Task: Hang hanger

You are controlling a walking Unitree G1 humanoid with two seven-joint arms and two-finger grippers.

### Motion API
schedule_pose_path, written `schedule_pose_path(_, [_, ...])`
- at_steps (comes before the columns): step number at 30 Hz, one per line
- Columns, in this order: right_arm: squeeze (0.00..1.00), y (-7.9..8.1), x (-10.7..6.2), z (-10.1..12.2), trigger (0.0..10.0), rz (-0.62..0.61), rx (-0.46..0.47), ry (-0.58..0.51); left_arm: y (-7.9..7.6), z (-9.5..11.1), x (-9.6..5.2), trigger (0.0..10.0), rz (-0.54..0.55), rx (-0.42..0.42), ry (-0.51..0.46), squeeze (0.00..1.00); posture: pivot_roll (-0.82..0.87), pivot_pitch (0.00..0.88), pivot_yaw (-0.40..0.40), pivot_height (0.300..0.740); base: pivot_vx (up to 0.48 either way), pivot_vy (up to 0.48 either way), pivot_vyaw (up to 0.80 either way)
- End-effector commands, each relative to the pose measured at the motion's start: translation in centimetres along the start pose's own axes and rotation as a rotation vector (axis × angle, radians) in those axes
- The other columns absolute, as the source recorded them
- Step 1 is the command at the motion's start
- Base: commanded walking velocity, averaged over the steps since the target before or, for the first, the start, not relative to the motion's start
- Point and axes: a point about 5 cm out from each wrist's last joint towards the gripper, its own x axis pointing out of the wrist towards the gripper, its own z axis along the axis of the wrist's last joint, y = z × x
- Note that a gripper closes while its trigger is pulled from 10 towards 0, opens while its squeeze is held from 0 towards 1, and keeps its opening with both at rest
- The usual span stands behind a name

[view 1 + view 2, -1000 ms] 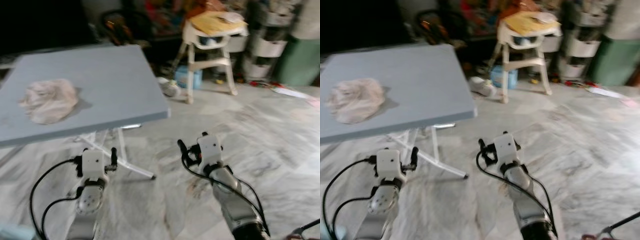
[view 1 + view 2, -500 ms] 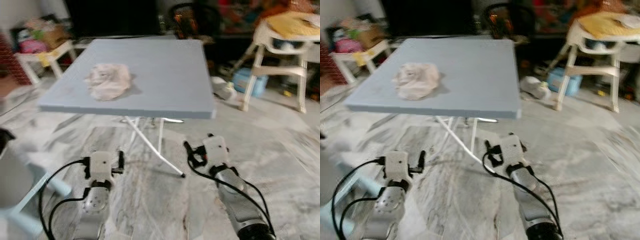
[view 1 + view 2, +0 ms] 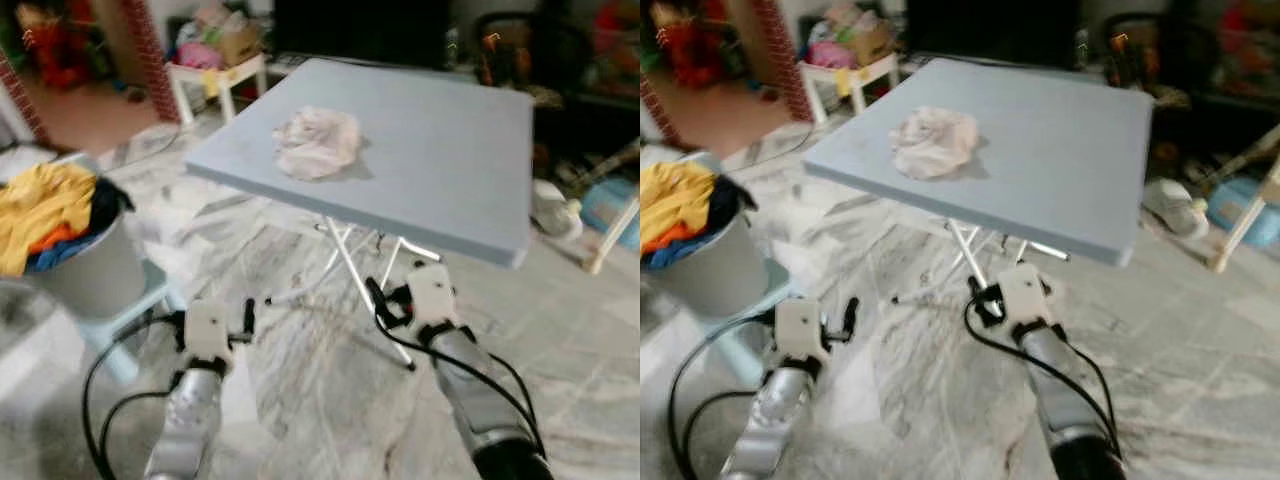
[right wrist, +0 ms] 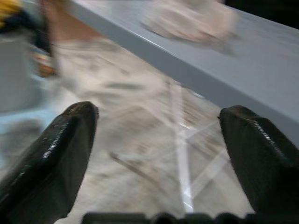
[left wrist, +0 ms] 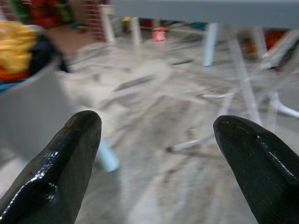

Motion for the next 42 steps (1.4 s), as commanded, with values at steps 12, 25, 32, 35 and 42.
schedule_pose_path(12, [0.00, -0.2, -0.4, -0.4, 10.0, 0.013, 0.018, 0.005, -1.1, 0.4, -0.4, 10.0, -0.077, -0.049, -0.028, 0.00, 0.02, 0.000, -0.013, 0.740, 0.000, 0.000, 0.59])
schedule_pose_path(25, [0.00, -0.1, -0.4, -0.3, 10.0, 0.028, 0.020, 0.002, -1.7, 0.6, -0.5, 10.0, -0.113, -0.079, -0.039, 0.00, 0.02, 0.000, -0.013, 0.740, 0.173, 0.000, 0.42])
schedule_pose_path(32, [0.00, -0.1, -0.5, -0.5, 10.0, 0.032, 0.021, 0.008, -1.9, 0.7, -0.5, 10.0, -0.127, -0.084, -0.039, 0.00, 0.01, 0.000, -0.009, 0.740, 0.339, 0.000, 0.61])
schedule_pose_path(35, [0.00, -0.2, -0.5, -0.5, 10.0, 0.029, 0.021, 0.008, -1.9, 0.7, -0.5, 10.0, -0.132, -0.085, -0.037, 0.00, 0.01, 0.000, -0.007, 0.740, 0.358, 0.000, 0.56])
schedule_pose_path(42, [0.00, 0.1, -0.6, -0.5, 10.0, 0.036, 0.020, 0.004, -2.0, 0.7, -0.3, 10.0, -0.141, -0.080, -0.035, 0.00, 0.01, 0.000, -0.001, 0.740, 0.355, 0.000, 0.63])
